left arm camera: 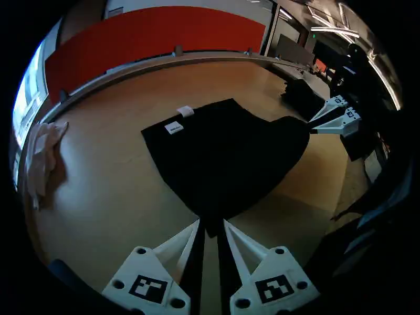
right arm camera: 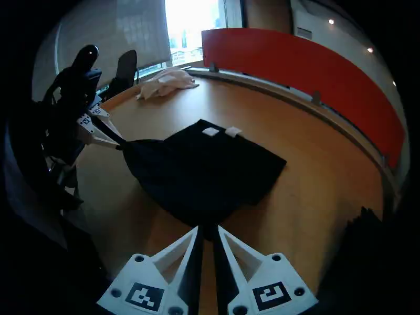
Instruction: Fold towel
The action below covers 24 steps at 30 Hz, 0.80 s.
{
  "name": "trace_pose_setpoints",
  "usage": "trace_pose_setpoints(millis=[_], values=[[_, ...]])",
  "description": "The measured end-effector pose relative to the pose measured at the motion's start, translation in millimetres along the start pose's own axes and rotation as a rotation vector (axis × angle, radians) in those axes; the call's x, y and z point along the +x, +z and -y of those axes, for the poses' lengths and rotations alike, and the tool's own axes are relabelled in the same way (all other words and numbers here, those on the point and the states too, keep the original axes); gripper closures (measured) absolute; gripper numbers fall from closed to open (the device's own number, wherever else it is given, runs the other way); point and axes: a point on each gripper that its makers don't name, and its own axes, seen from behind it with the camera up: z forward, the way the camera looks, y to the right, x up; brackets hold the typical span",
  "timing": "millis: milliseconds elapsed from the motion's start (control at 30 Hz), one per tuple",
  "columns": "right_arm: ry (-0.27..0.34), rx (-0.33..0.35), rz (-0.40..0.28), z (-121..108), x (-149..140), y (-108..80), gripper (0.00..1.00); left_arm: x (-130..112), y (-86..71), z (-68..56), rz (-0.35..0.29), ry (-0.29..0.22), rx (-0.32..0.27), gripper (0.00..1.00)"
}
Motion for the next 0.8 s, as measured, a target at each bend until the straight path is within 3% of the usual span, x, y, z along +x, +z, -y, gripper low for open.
trace_pose_setpoints(millis=[533, 800], values=[[-0.007, 0.02, -0.026, 20.6, 18.7, -39.7, 0.88, 2.6, -40.5, -22.0, 0.015, -0.044, -0.025, 0.85], [0.003, 0.022, -0.018, 25.1, 14.2, -46.8, 0.88, 1.1, -47.0, -30.0, 0.018, -0.056, -0.034, 0.85]])
